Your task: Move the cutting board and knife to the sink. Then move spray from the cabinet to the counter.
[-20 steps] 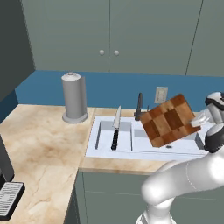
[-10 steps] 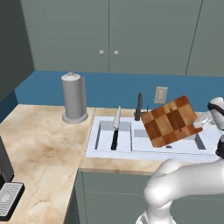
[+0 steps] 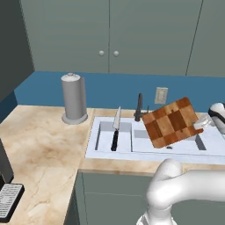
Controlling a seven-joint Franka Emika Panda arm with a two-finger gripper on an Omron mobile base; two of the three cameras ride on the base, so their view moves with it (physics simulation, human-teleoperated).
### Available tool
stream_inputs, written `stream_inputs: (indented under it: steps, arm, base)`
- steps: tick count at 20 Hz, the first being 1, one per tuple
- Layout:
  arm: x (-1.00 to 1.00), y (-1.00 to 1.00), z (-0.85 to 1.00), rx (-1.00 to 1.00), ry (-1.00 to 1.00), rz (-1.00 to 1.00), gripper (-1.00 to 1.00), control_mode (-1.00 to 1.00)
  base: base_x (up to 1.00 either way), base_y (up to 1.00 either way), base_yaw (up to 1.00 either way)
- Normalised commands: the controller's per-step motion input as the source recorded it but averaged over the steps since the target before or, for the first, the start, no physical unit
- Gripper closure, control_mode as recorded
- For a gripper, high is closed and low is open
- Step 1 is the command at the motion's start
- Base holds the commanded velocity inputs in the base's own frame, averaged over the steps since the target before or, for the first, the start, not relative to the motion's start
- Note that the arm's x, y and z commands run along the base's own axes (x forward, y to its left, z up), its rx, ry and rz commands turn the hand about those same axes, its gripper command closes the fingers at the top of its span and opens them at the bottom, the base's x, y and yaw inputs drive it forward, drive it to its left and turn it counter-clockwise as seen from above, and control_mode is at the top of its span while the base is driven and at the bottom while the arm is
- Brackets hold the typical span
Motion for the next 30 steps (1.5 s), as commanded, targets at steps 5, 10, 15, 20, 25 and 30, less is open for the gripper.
stream_inputs:
  steps: [5, 10, 15, 20, 25, 30]
  arm:
    - [-0.02, 0.65, -0.87, -0.06, 0.00, 0.00, -1.00, -1.00]
    - [-0.25, 0.45, -0.40, -0.01, 0.00, 0.00, -1.00, -1.00]
    - [-0.61, 0.58, -0.01, -0.02, 0.00, 0.00, -1.00, -1.00]
    - [-0.39, 0.77, -0.04, -0.04, 0.00, 0.00, -1.00, -1.00]
    - [-0.22, 0.70, -0.09, -0.03, 0.00, 0.00, -1.00, -1.00]
    - [-0.01, 0.60, -0.24, -0.02, 0.00, 0.02, -1.00, -1.00]
  base:
    - [0.00, 0.00, 0.00]
    - [0.00, 0.00, 0.00]
    - [0.00, 0.00, 0.00]
    - [0.00, 0.00, 0.00]
    - [0.00, 0.00, 0.00]
    - [0.00, 0.00, 0.00]
